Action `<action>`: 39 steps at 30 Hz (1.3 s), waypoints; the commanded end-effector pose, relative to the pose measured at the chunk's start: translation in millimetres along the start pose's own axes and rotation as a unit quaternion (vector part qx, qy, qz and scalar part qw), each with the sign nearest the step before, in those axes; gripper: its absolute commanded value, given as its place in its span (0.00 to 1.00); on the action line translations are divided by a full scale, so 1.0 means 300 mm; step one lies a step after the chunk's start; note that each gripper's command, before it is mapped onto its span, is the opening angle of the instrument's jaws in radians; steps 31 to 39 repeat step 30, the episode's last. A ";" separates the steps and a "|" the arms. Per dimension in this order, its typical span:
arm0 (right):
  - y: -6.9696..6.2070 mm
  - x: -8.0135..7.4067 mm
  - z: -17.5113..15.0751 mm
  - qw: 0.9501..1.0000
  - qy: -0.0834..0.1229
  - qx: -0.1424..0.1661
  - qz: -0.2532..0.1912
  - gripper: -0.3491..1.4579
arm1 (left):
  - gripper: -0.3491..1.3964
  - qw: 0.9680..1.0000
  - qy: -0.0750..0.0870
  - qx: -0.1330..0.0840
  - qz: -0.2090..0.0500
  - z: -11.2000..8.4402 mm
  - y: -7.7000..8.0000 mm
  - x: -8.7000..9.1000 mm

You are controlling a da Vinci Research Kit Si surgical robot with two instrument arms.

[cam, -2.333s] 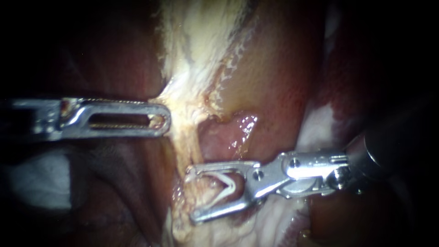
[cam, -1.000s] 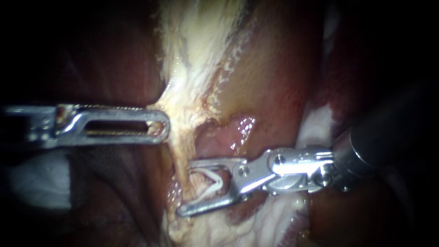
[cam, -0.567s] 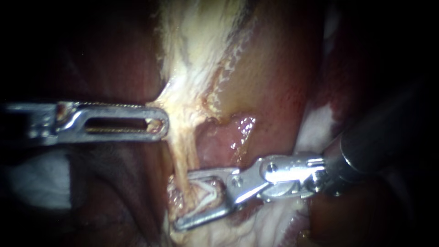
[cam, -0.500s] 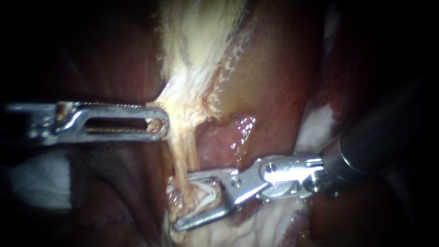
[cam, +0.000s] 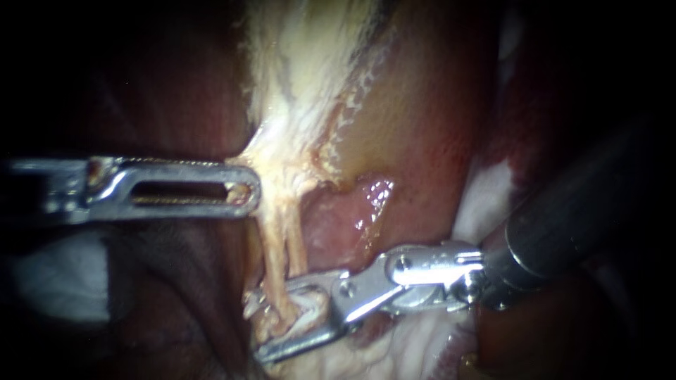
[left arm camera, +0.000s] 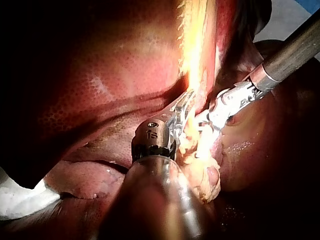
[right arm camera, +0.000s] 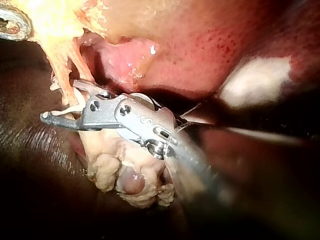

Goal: Clipping first clip left tube

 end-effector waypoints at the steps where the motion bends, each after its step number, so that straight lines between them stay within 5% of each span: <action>1: 0.0004 -0.0001 0.000 1.000 0.000 0.001 -0.001 0.36 | 0.00 1.000 0.000 0.000 0.000 0.0000 0.0000 0.0000; 4: 0.0005 -0.0005 -0.001 1.000 0.003 0.000 0.002 0.25 | 0.00 1.000 0.000 0.000 0.000 0.0000 0.0000 0.0000; 6: 0.0006 -0.0013 -0.002 1.000 0.004 -0.016 0.004 0.00 | 0.00 1.000 0.000 0.000 0.000 0.0000 0.0000 0.0000; 14: 0.0042 -0.0046 -0.004 0.999 0.004 -0.034 0.019 0.00 | 0.00 1.000 -0.001 -0.001 0.000 0.0000 0.0001 -0.0002; 39: 0.0032 -0.0050 -0.003 0.999 0.004 -0.033 0.027 0.00 | 0.00 1.000 -0.001 -0.001 0.000 -0.0003 0.0001 -0.0004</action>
